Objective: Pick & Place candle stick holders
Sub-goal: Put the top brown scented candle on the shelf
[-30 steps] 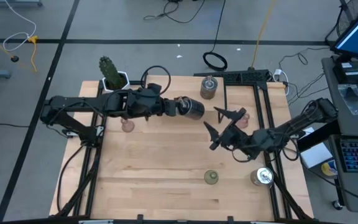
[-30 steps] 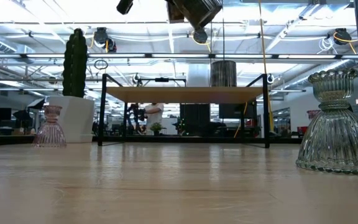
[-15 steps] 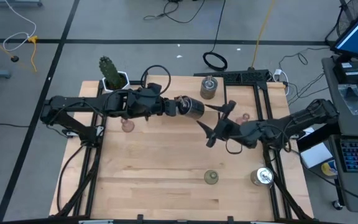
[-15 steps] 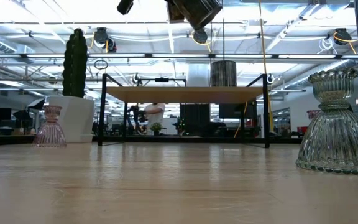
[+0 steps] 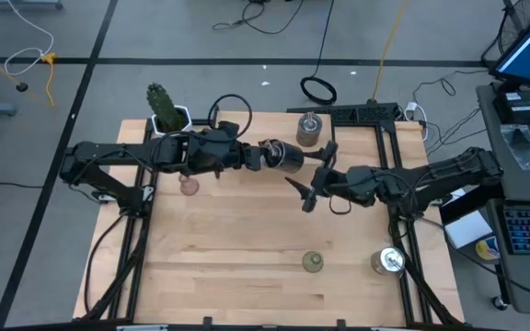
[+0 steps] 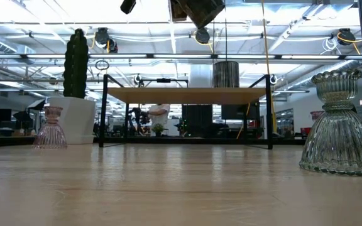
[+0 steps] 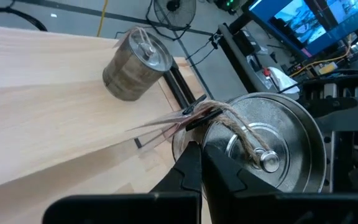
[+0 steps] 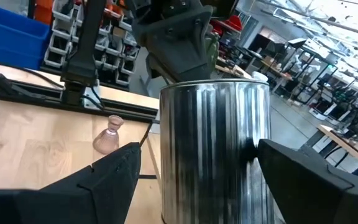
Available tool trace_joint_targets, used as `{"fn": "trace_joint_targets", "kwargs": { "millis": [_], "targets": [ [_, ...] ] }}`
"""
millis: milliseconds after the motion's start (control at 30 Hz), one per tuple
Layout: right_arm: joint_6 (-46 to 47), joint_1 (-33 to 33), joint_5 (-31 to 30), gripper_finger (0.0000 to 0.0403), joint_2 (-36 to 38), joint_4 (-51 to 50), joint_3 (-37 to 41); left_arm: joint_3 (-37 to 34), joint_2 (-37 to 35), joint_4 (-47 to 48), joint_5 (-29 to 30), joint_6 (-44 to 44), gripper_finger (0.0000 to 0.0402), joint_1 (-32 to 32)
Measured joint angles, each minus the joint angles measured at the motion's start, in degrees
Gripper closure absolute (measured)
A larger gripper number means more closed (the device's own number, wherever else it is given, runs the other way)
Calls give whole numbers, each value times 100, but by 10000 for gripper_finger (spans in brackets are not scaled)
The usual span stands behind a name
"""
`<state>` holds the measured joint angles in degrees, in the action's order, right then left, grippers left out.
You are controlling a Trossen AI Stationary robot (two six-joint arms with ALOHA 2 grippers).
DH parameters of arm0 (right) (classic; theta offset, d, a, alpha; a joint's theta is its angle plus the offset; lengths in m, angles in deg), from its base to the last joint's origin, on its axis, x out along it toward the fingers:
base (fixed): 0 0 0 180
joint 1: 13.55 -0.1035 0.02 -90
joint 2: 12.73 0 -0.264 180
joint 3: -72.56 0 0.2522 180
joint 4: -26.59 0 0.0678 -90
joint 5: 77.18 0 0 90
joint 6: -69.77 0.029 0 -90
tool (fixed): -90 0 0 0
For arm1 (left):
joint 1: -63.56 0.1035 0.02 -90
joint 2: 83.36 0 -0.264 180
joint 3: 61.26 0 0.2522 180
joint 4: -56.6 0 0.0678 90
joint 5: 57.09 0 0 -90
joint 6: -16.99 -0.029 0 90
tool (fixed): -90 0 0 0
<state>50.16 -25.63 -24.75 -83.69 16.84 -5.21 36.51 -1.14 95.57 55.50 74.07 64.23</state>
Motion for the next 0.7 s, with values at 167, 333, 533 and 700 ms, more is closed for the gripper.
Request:
{"fn": "trace_joint_targets", "kwargs": {
  "millis": [167, 333, 533, 700],
  "targets": [
    [-54, 179, 50, 87, 2, 2, 0, -2, 0, -9, 40, -10, 402, 5],
    [-94, 315, 308, 87, 2, -6, 0, -2, 28, -2, 40, -17, 402, 2],
    [-213, 306, 239, 87, 0, 96, 0, -2, 46, -7, 72, -40, 402, -5],
    [-864, 150, -167, 87, 2, 51, 0, -2, 46, 14, 124, -42, 402, 0]
  ]
}}
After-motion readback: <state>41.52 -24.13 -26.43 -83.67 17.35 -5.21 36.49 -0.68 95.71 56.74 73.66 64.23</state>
